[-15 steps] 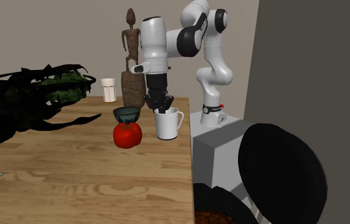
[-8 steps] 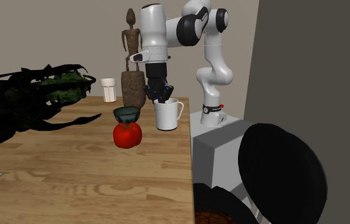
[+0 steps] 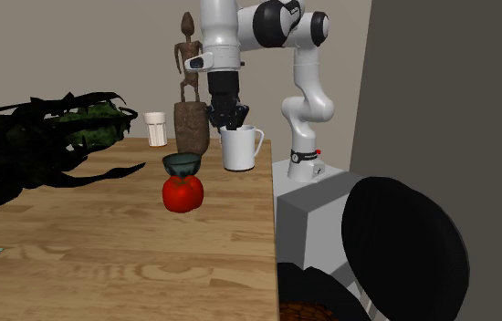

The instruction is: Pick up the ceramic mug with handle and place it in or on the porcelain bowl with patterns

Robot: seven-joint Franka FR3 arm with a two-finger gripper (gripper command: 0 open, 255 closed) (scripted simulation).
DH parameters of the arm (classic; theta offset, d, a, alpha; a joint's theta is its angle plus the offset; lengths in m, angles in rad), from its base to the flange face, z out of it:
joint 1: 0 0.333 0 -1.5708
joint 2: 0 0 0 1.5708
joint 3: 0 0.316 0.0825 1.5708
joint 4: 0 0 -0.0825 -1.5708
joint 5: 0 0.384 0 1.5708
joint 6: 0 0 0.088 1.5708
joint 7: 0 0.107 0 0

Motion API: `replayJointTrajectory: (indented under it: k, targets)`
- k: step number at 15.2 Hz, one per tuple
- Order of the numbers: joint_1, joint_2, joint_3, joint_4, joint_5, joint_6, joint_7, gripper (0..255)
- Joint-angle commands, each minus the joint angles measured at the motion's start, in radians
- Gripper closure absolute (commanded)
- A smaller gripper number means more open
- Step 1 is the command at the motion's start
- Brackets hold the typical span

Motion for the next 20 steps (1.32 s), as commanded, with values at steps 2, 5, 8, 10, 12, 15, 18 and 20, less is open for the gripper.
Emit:
replayJointTrajectory:
  k: [2, 5, 8, 10, 12, 15, 18, 20]
  targets:
    - [-0.001, -0.008, 0.000, 0.033, 0.001, -0.040, 0.000, 255]
    - [-0.014, -0.022, -0.010, 0.040, 0.005, -0.063, -0.022, 255]
    - [-0.053, -0.051, -0.040, 0.013, 0.013, -0.069, -0.093, 255]
    - [-0.078, -0.066, -0.061, 0.000, 0.017, -0.074, -0.140, 255]
    - [-0.102, -0.076, -0.083, -0.007, 0.020, -0.080, -0.187, 255]
    - [-0.139, -0.085, -0.116, -0.009, 0.023, -0.091, -0.256, 255]
    - [-0.175, -0.086, -0.149, -0.001, 0.023, -0.105, -0.325, 255]
    - [-0.199, -0.081, -0.172, 0.011, 0.024, -0.115, -0.371, 255]
